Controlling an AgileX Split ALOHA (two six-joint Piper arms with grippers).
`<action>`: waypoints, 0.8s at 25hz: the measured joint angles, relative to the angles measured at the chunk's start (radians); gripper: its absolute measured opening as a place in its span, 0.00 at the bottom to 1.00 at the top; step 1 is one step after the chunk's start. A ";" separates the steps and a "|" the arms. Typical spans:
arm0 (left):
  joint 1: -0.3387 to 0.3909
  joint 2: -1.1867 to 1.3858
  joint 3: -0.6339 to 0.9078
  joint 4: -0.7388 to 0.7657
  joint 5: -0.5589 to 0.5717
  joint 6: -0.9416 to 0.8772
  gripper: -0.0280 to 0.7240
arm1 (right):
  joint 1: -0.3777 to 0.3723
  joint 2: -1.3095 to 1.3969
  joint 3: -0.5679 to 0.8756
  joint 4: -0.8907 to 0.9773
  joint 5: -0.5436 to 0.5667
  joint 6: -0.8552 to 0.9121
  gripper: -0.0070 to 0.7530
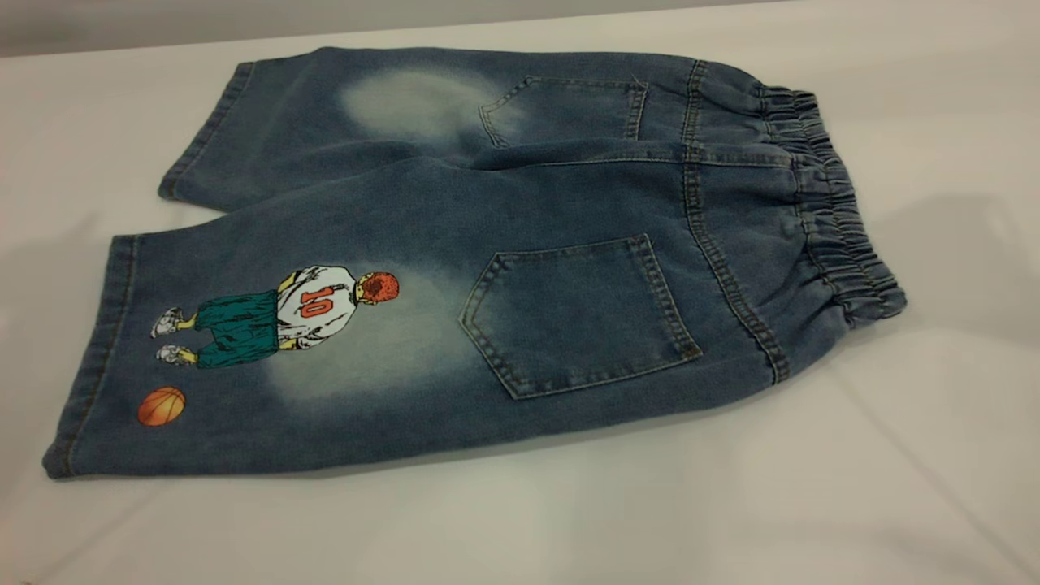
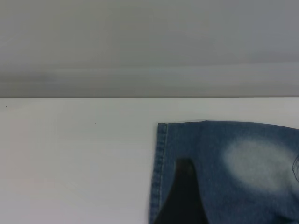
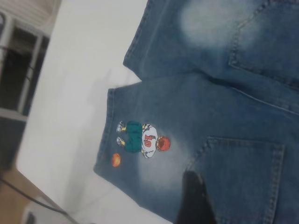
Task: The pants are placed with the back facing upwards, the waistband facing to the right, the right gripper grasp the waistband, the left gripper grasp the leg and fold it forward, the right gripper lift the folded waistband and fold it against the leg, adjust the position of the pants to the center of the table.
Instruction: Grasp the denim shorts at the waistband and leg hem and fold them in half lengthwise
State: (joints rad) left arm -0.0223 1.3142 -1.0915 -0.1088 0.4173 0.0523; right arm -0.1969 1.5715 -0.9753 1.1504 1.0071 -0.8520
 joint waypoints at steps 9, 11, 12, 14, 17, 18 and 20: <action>0.000 0.000 0.000 0.000 0.002 0.026 0.76 | -0.093 0.044 0.105 0.074 -0.038 -0.114 0.58; 0.000 0.000 0.000 0.000 0.002 0.026 0.76 | -0.093 0.056 0.155 0.098 -0.074 -0.156 0.58; 0.000 0.000 0.000 0.000 0.002 0.026 0.76 | -0.093 0.065 0.179 0.114 -0.089 -0.178 0.58; 0.000 0.000 0.000 0.000 0.002 0.026 0.76 | -0.093 0.083 0.221 0.140 -0.105 -0.219 0.58; 0.000 0.000 0.000 -0.003 0.005 0.026 0.76 | -0.093 0.121 0.273 0.185 -0.122 -0.277 0.58; 0.000 0.000 0.000 -0.007 0.013 0.026 0.76 | -0.093 0.138 0.286 0.193 -0.122 -0.292 0.58; 0.000 0.000 0.000 -0.007 0.023 0.026 0.76 | -0.093 0.170 0.299 0.212 -0.132 -0.315 0.58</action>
State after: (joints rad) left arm -0.0223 1.3142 -1.0915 -0.1156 0.4402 0.0778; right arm -0.2897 1.7416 -0.6758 1.3628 0.8747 -1.1674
